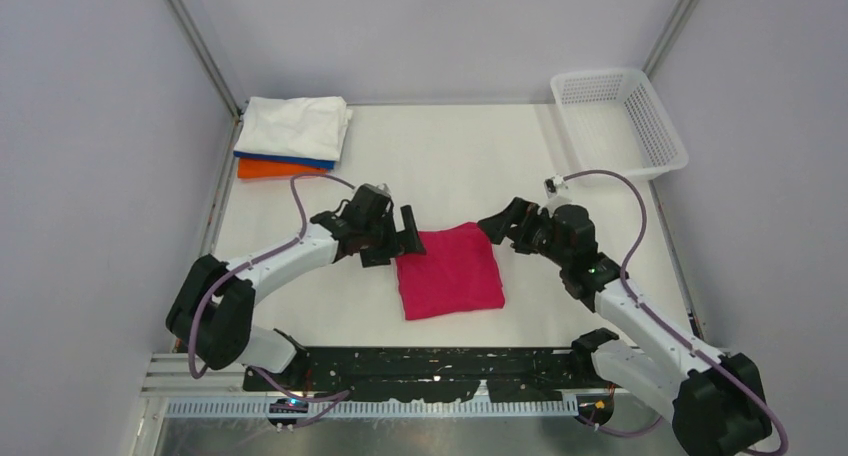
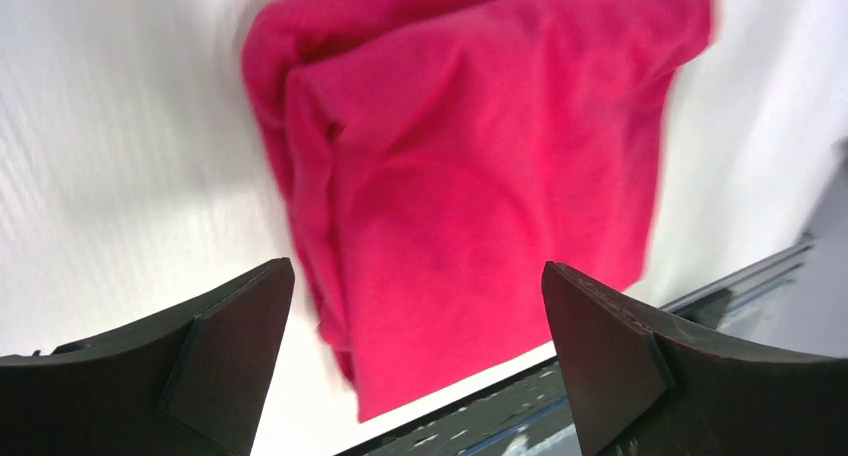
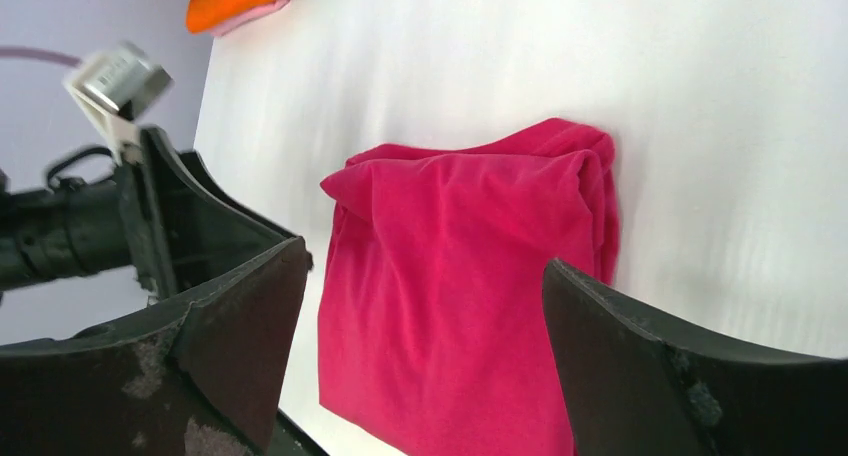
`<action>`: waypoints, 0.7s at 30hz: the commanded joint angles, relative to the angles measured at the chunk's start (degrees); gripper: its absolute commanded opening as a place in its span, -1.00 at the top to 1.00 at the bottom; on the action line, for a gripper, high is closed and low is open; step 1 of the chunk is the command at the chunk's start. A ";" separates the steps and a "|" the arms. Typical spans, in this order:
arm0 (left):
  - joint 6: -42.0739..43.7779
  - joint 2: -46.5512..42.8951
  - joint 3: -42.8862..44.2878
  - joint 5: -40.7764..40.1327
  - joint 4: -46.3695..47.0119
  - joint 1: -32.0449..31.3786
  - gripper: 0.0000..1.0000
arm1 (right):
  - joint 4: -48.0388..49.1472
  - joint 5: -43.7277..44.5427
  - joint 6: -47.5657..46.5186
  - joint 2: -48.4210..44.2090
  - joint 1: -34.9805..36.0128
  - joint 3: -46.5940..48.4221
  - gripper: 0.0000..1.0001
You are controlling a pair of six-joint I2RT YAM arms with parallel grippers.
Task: Fold and stack the t-shirts
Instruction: Put the neatly folded tshirt into the corner of the board with the left arm
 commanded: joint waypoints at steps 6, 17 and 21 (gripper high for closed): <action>0.51 4.43 -4.09 -4.70 0.93 -2.61 -0.77 | -12.20 11.28 -0.99 -13.02 -0.56 -3.75 -0.91; 0.81 20.95 9.88 -8.77 -4.56 -6.78 0.91 | -16.22 13.58 -3.45 -15.05 -1.49 -3.56 -0.91; 4.77 22.83 18.13 -20.32 -14.31 -7.15 1.00 | -16.65 16.82 -5.01 -16.55 -1.74 -3.87 -0.91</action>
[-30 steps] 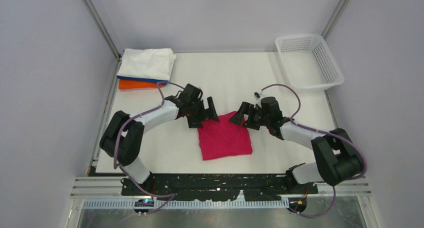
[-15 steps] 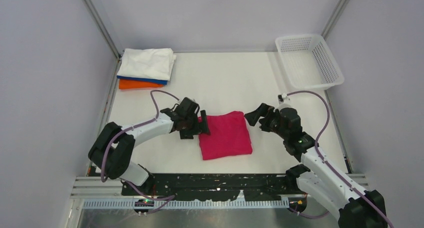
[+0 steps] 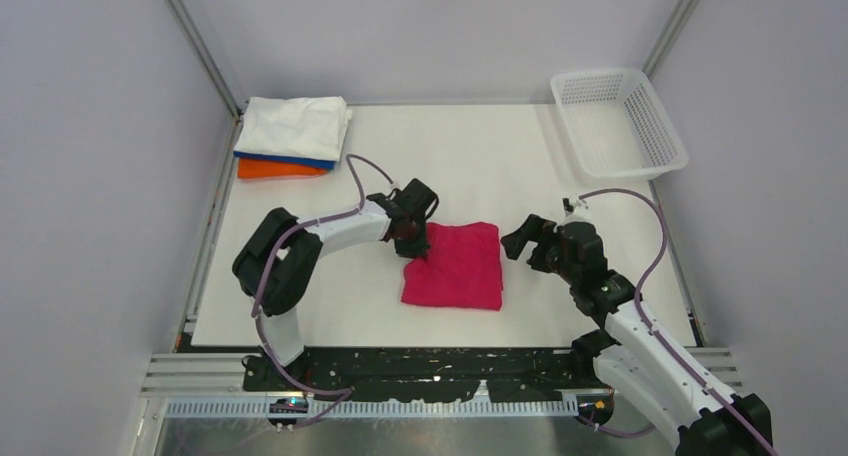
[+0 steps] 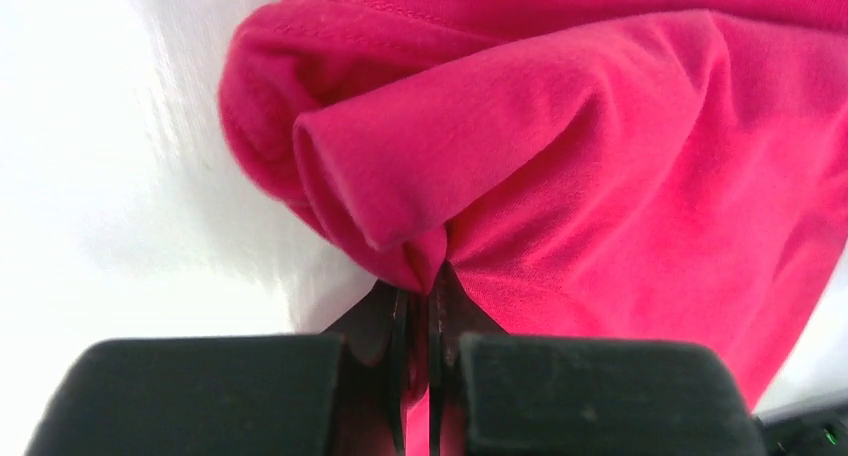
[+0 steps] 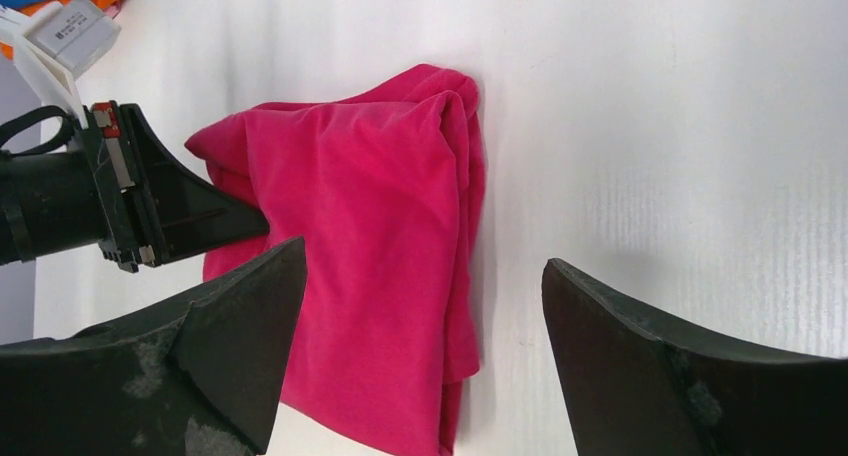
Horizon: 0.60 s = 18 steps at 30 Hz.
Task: Fold and stack the t-shirts
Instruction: Put the neatly folded tshirt into the corner of the board with the left arm
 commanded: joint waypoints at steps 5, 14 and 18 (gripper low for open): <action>9.33 3.47 16.74 -29.68 -20.60 -0.57 1.00 | -0.08 7.47 -4.27 -4.22 -0.47 -0.37 -0.91; 23.29 11.31 34.85 -40.21 -26.31 3.68 1.00 | -0.50 12.52 -5.84 -5.42 -0.50 -0.82 -0.91; 31.21 15.94 41.50 -42.91 -24.88 7.51 1.00 | -0.51 14.66 -6.10 -4.82 -0.62 -1.12 -0.91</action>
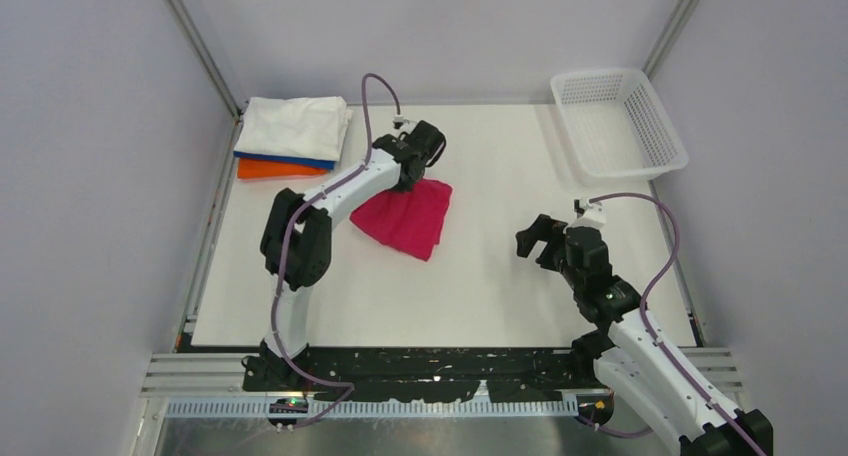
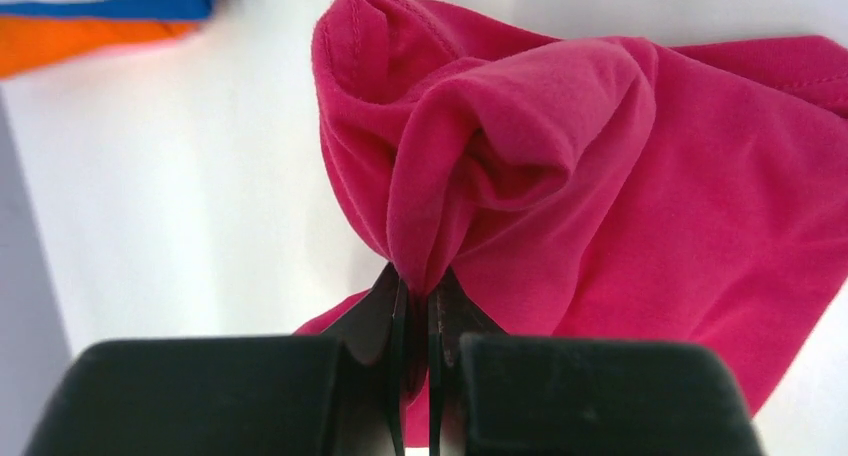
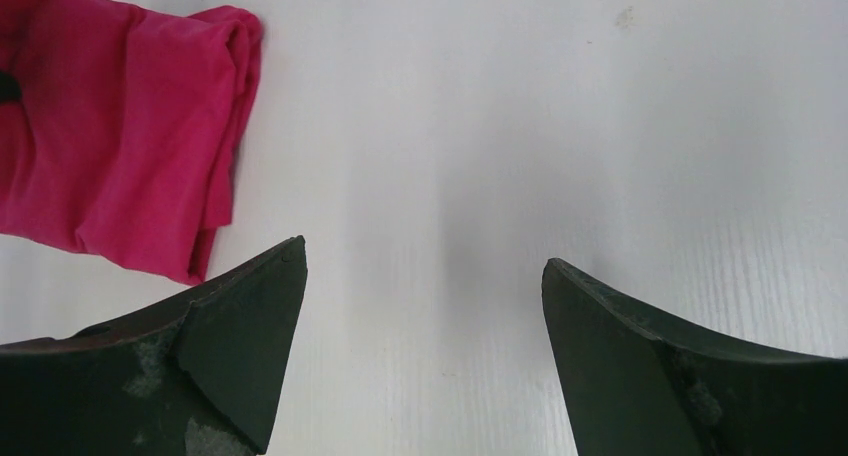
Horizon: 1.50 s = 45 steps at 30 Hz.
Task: Fold and stack the t-shirts
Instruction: Put the neatly folded tshirt into the corner of the board with the left arm
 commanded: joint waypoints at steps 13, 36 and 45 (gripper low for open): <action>30.66 10.73 26.41 -7.22 6.78 16.26 1.00 | 3.83 6.11 -3.45 6.15 -0.27 -0.14 -0.91; 42.18 6.05 39.23 -4.15 13.27 20.54 1.00 | 4.64 10.18 -3.75 6.32 -0.36 -0.43 -0.91; 42.58 7.17 42.46 -0.25 15.31 23.16 1.00 | 4.81 10.98 -3.66 9.06 -0.31 0.49 -0.91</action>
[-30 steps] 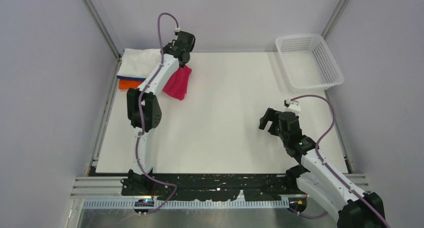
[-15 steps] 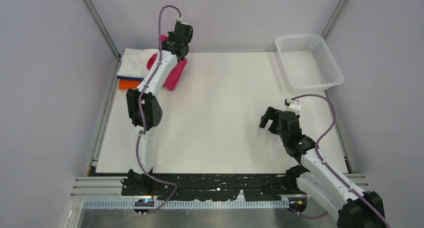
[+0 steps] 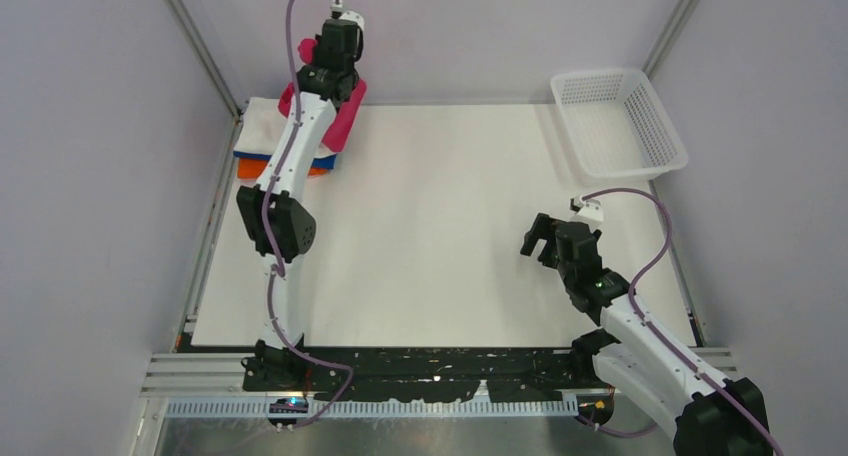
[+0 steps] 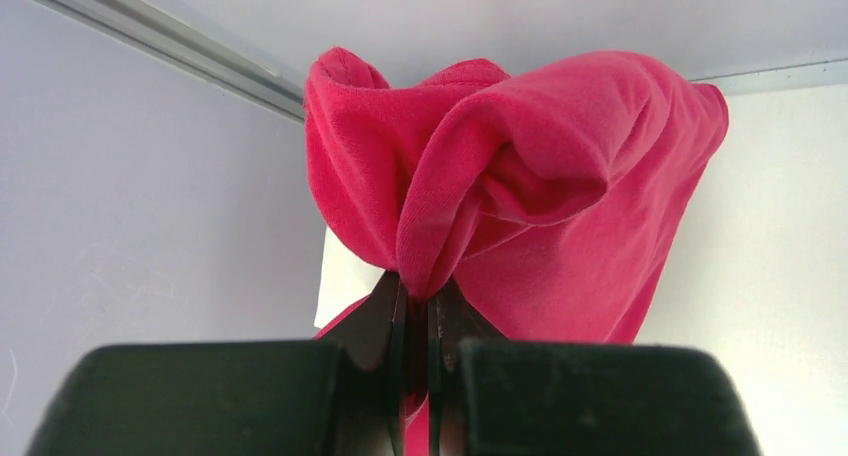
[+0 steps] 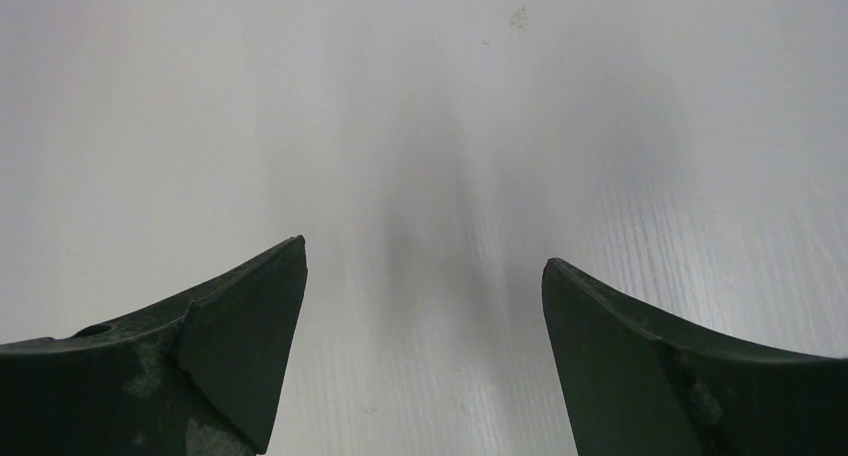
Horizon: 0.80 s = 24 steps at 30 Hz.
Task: Fold and stack the t-shirts
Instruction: Put the neatly folded tshirt into the corner of the board with the left arm
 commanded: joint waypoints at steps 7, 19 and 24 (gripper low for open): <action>-1.75 1.46 2.66 8.91 5.43 7.16 1.00 | 1.33 2.47 -0.72 0.83 -0.12 1.03 -0.91; -1.74 6.03 3.25 10.51 7.86 13.74 1.00 | 0.25 5.17 -0.85 0.74 -0.11 1.40 -0.91; -1.43 7.66 2.93 7.93 11.33 15.62 0.23 | -0.19 5.29 -0.64 0.09 -0.08 1.14 -0.91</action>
